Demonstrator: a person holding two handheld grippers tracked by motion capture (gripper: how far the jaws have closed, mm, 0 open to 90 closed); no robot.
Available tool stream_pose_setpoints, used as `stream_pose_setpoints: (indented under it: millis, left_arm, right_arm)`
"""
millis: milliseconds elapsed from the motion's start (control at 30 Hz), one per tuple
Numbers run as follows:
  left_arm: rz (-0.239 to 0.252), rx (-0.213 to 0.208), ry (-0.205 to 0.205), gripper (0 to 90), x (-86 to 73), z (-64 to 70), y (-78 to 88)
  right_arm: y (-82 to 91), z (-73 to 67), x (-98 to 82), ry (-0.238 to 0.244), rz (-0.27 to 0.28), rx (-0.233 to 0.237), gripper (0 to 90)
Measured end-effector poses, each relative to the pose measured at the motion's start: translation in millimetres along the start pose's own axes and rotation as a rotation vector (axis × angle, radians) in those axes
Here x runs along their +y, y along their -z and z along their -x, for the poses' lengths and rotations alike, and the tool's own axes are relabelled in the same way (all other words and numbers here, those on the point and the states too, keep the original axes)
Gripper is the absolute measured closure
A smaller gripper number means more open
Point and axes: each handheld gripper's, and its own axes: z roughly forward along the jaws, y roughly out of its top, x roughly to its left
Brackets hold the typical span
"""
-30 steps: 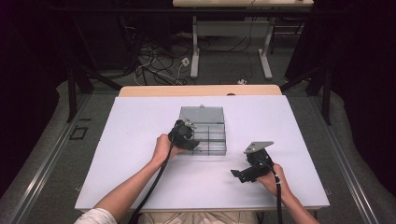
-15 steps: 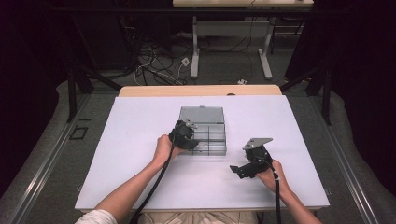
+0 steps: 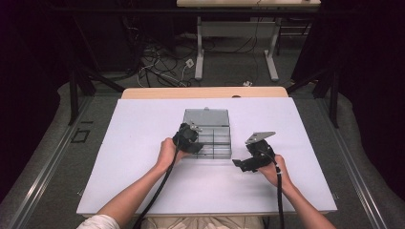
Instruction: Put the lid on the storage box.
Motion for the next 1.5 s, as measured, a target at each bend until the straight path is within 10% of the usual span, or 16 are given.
stream_pose_setpoints:
  millis: [433, 900, 1500]
  left_arm:
    - [0.000, -0.002, 0.003, 57.1, -0.1, 0.3, 0.0]
    - [0.001, -0.001, 0.003, 57.1, -0.2, 0.3, 0.0]
    - [0.001, -0.002, 0.003, 57.1, -0.2, 0.3, -0.1]
  right_arm:
    - [-17.2, 23.2, 21.3, -0.024, 0.015, -0.029, 35.3]
    - [-38.3, 45.1, 46.8, -0.038, 0.055, -0.047, 81.8]
    - [-71.8, 66.5, 64.8, -0.132, 0.012, -0.108, 90.0]
